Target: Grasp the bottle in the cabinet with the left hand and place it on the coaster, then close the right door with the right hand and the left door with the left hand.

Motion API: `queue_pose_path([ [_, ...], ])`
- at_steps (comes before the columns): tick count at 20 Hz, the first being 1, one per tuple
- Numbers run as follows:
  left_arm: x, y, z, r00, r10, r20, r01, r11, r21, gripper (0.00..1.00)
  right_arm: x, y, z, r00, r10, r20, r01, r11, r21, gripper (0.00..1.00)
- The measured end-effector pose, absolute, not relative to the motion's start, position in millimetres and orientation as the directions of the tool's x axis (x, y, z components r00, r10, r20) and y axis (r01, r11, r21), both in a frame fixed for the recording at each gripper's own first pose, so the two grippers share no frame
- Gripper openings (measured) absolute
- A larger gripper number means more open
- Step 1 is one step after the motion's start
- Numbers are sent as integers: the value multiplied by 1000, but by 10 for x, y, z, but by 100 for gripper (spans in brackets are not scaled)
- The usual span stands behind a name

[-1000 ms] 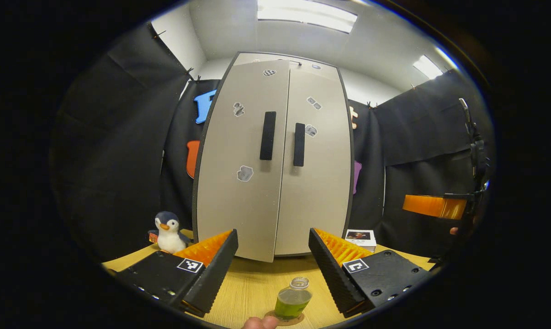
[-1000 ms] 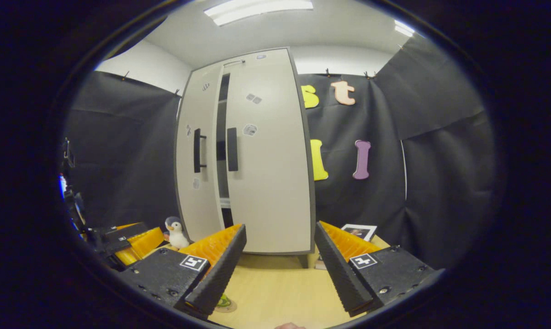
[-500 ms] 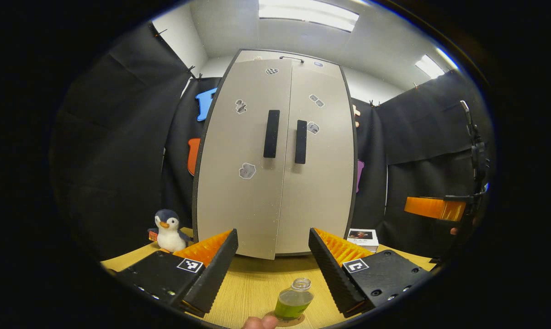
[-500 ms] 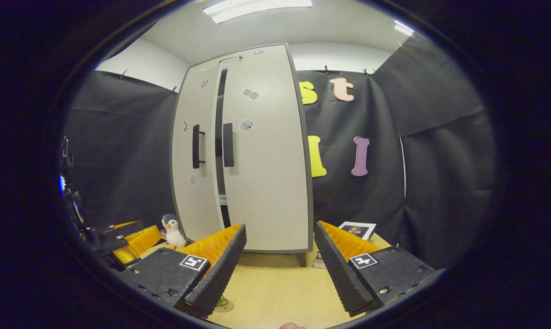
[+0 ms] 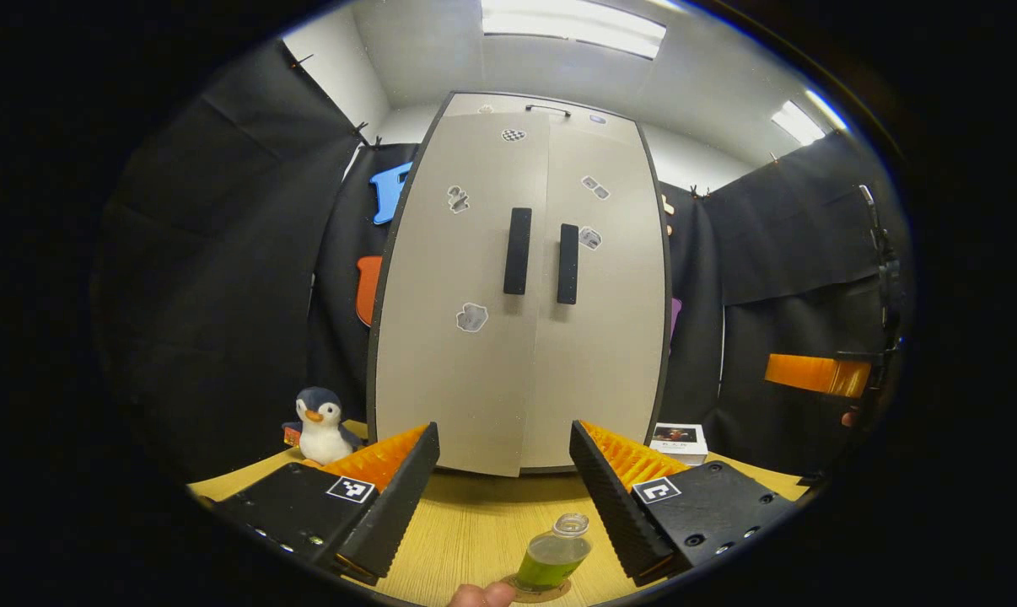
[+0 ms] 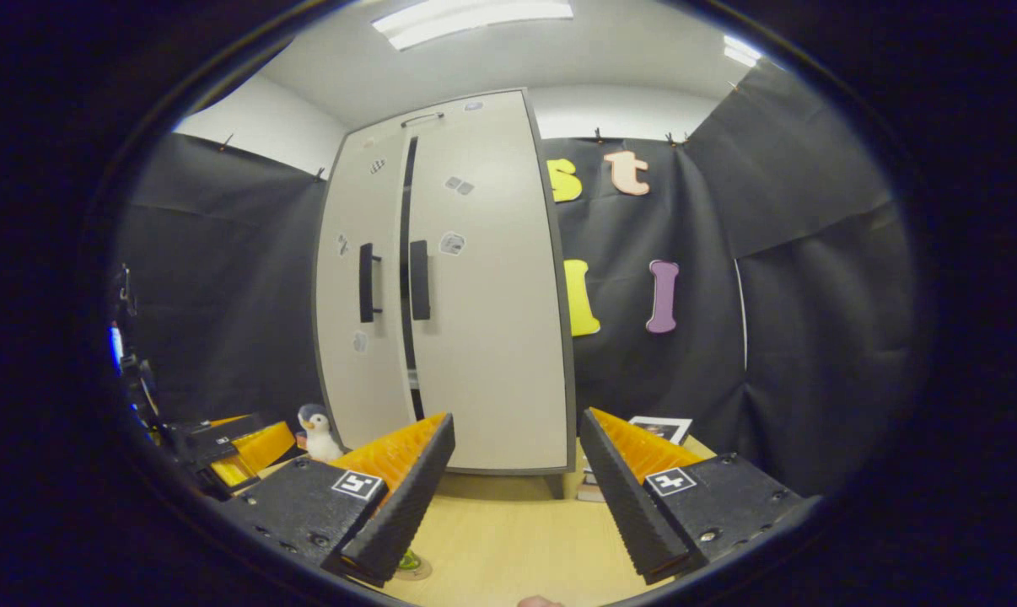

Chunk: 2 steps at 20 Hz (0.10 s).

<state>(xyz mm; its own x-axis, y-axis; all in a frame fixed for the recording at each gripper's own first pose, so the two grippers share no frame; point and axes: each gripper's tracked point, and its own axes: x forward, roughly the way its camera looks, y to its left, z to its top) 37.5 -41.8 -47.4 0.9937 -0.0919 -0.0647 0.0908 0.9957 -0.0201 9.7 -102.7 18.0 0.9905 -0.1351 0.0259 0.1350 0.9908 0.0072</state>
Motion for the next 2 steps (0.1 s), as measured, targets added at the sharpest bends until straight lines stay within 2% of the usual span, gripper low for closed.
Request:
queue_pose_path([
  [1,373,-424,-481,993,-95,-65,93,995,-24,95,94,-1046,186,989,-143,27,143,990,-1,98],
  [2,370,-419,-488,993,-96,-66,95,995,-25,100,85,-1063,182,988,-149,26,150,989,-6,98],
])
